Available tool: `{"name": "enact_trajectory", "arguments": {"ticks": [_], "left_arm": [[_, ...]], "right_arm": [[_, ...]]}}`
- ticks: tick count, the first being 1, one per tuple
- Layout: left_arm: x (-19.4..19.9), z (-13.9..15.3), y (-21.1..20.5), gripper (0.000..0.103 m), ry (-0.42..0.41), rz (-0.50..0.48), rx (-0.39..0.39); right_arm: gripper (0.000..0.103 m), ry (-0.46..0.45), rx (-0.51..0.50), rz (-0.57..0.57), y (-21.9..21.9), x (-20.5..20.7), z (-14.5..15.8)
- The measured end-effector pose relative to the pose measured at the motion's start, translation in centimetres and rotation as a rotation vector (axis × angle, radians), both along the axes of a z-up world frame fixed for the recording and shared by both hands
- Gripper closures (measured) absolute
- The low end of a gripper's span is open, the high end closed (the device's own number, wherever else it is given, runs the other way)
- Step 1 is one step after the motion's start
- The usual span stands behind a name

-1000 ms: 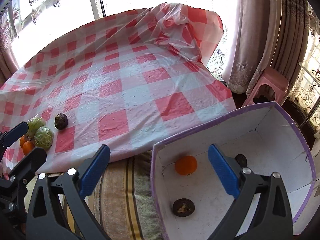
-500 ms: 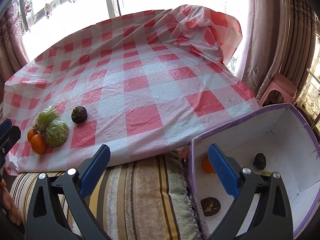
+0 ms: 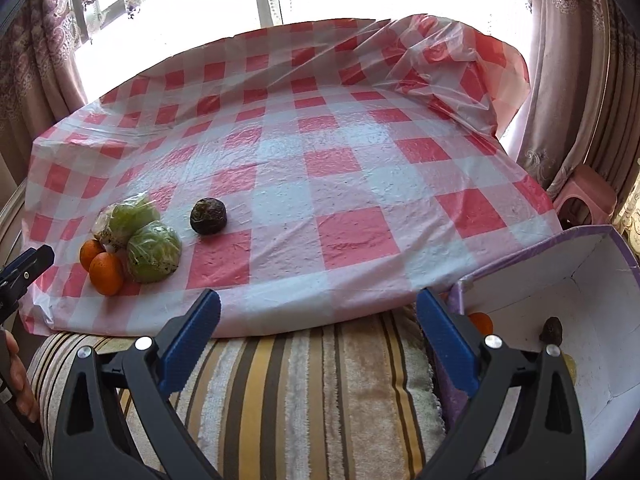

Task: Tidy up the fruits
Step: 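Withdraw both grippers from the box back toward the remaining fruits, then grasp the orange with the left gripper while the right gripper grasps the wrapped green fruit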

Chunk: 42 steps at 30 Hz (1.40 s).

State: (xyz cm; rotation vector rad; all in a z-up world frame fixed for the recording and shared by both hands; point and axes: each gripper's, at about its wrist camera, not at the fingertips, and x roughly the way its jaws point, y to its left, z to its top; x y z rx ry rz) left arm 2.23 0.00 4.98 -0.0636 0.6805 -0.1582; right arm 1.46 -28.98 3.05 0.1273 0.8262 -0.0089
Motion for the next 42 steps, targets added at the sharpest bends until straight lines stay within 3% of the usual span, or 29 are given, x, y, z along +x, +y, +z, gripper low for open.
{"name": "enact_trajectory", "arguments": {"ticks": [5,13,21,27,37,42], "left_arm": [[1.0,-1.1,0.6,0.033,0.064,-0.006,-0.037],[2.6,-2.0,0.6,0.035,0.114,-0.020,-0.054],[4.6,-3.2,1.3,0.039,0.190,-0.041,-0.137],[5.7,-4.0,1.2,0.045,0.220,-0.045,-0.155],[5.6,-4.5,0.7,0.062,0.203,-0.064,-0.131],[5.0,-4.2,1.6,0.066,0.173,0.002,-0.136]], "right_arm": [[0.005,-0.001,-0.020,0.046,2.2,1.2,-0.1],[0.005,-0.010,-0.043,0.111,5.0,2.7,0.3],[0.005,-0.032,-0.097,0.231,9.2,4.4,1.3],[0.004,-0.059,-0.130,0.283,12.0,5.6,1.8],[0.004,-0.066,-0.161,0.339,14.7,6.8,2.0],[0.004,-0.055,-0.203,0.354,16.0,7.8,1.6]]}}
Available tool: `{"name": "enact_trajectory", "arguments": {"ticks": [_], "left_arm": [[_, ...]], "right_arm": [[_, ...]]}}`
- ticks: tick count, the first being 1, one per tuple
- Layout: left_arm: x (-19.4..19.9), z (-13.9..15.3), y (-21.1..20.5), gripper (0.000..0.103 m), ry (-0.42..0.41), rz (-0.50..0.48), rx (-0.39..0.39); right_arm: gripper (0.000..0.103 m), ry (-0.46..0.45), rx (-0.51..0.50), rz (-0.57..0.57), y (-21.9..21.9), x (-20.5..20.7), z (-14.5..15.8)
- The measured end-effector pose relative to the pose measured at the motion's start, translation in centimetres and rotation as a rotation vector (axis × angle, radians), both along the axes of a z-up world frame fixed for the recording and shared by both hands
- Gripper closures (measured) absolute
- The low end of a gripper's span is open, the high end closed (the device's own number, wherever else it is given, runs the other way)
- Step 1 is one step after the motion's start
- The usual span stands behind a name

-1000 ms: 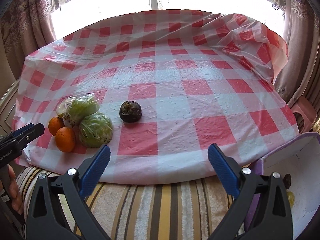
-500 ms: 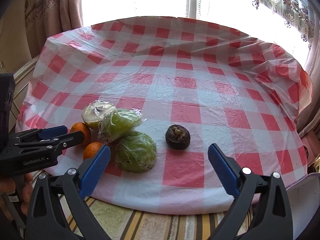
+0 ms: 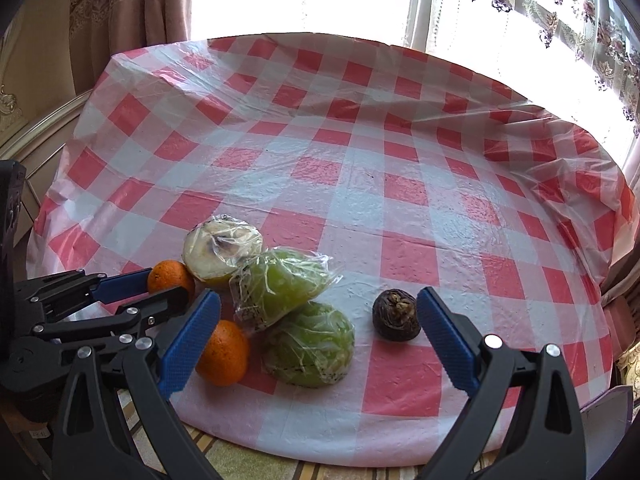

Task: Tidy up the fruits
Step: 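Grasp the orange with the left gripper while the right gripper grasps the wrapped green fruit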

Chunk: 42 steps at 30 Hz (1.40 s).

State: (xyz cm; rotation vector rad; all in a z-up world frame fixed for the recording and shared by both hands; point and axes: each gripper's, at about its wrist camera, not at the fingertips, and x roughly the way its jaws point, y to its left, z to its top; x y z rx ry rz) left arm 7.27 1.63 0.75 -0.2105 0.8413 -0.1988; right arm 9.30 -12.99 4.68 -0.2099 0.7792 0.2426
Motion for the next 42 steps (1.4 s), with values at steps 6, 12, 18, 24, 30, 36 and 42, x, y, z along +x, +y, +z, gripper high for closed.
{"name": "enact_trajectory", "arguments": {"ticks": [6,12,18,24,30,36,42], "left_arm": [[-0.4,0.1,1.5,0.067,-0.010,0.079,-0.027],[-0.3,-0.1,2.1,0.069,-0.006,0.097,-0.039],[-0.5,0.0,2.3,0.069,-0.017,0.115,-0.046],[-0.5,-0.1,2.3,0.069,-0.014,0.117,-0.047],[-0.5,-0.1,2.3,0.069,-0.015,0.117,-0.046],[-0.6,-0.1,2.3,0.069,-0.016,0.117,-0.046],[-0.8,0.2,2.1,0.069,-0.031,0.116,-0.037]], "right_arm": [[0.004,0.026,-0.079,0.025,1.5,1.0,-0.8],[0.004,0.034,-0.128,0.036,2.5,1.8,-1.3],[0.007,0.062,-0.172,0.048,3.3,2.5,-2.3],[0.031,0.075,-0.171,0.068,3.7,2.6,-2.5],[0.040,0.074,-0.143,0.078,3.4,2.4,-2.6],[0.042,0.061,-0.098,0.082,2.8,2.1,-2.3],[0.042,0.034,-0.047,0.068,1.9,1.6,-1.6]]}}
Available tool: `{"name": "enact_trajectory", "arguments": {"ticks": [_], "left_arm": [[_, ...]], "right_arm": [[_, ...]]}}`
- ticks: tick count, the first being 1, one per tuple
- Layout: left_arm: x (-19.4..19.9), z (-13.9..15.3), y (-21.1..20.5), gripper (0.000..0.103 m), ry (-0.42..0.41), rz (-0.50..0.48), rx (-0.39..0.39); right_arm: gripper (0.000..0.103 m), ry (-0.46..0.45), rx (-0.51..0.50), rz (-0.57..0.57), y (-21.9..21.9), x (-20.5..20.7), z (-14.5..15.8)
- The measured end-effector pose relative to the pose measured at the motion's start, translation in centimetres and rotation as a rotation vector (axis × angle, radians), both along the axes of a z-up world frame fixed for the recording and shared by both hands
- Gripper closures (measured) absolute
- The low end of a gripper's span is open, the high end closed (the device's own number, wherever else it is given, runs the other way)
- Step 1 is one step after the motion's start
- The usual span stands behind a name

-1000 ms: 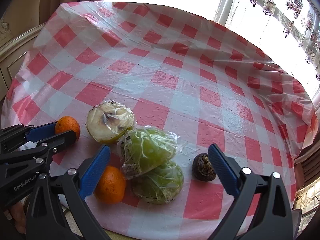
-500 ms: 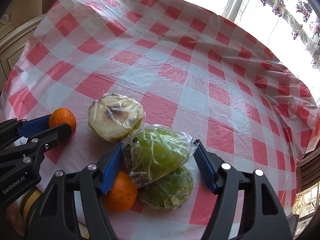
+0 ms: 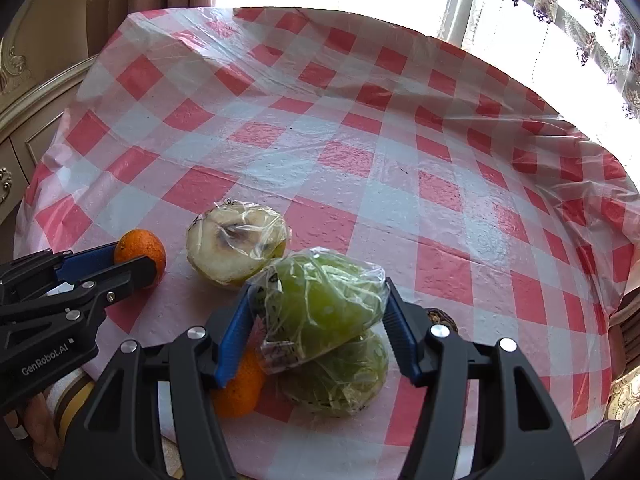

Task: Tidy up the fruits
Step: 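Grasp the orange with the left gripper while the right gripper grasps the wrapped green fruit, then carry the orange and wrapped green fruit over the white box with both grippers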

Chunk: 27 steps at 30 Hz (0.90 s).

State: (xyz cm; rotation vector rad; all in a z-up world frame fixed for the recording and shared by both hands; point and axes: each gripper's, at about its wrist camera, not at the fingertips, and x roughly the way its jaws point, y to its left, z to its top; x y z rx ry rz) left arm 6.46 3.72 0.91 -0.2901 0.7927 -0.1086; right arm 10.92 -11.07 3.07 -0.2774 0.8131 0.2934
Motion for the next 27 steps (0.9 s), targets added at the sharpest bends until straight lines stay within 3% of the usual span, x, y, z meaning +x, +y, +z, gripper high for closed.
{"name": "enact_trajectory", "arguments": {"ticks": [13,27], "left_arm": [[-0.5,0.8,-0.4,0.069,-0.037,0.001,0.036],[-1.2,2.1,-2.0,0.069,-0.079,0.007,0.153]], "right_arm": [[0.042,0.007,0.109,-0.045,-2.3,-1.2,1.0],[0.042,-0.006,0.203,-0.081,-4.9,-2.7,1.9]]}}
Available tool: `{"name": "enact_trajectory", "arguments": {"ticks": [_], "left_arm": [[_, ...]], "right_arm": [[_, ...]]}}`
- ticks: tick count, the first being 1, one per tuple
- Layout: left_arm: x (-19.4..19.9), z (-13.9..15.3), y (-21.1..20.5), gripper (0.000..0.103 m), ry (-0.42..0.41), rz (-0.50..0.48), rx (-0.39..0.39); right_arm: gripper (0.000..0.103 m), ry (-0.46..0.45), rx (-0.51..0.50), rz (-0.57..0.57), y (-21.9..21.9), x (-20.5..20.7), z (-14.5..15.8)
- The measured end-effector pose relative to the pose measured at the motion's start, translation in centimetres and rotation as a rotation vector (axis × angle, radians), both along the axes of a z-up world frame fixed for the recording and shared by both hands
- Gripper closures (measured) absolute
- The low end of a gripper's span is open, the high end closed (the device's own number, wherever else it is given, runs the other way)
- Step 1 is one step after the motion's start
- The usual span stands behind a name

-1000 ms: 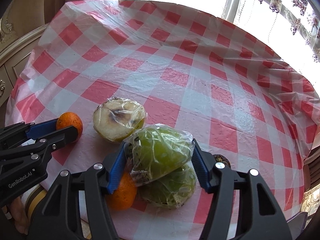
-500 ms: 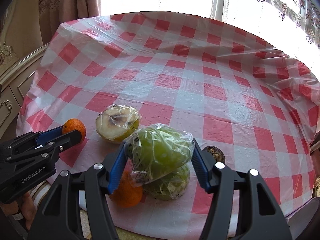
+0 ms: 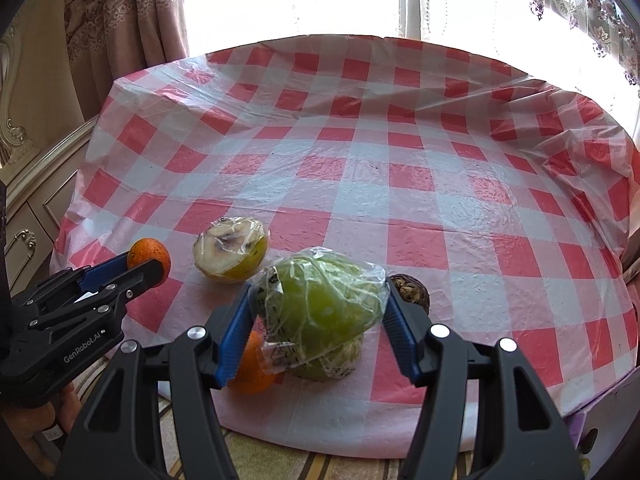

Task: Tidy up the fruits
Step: 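Carry the orange and wrapped green fruit over the white box with both grippers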

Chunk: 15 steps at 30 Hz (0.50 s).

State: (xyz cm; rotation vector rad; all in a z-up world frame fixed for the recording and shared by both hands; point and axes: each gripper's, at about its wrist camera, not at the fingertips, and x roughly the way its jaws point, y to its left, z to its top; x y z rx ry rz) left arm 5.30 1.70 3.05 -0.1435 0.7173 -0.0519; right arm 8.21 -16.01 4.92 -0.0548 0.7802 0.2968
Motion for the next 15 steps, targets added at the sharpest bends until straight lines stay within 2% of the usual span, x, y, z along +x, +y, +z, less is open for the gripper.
{"name": "enact_trajectory", "arguments": {"ticks": [5,12,15], "left_arm": [[-0.5,0.8,-0.7,0.069,-0.031,-0.003,0.038],[-1.1,1.9,-1.0,0.069,-0.053,-0.020,0.029],[-1.3,2.1,-1.7,0.069,-0.056,-0.021,0.050]], "right_arm": [[0.042,0.000,0.030,-0.022,-1.2,-0.5,0.2],[0.042,-0.001,0.054,-0.050,-3.0,-1.2,0.3],[0.042,-0.001,0.065,-0.059,-3.7,-1.6,0.4]]}}
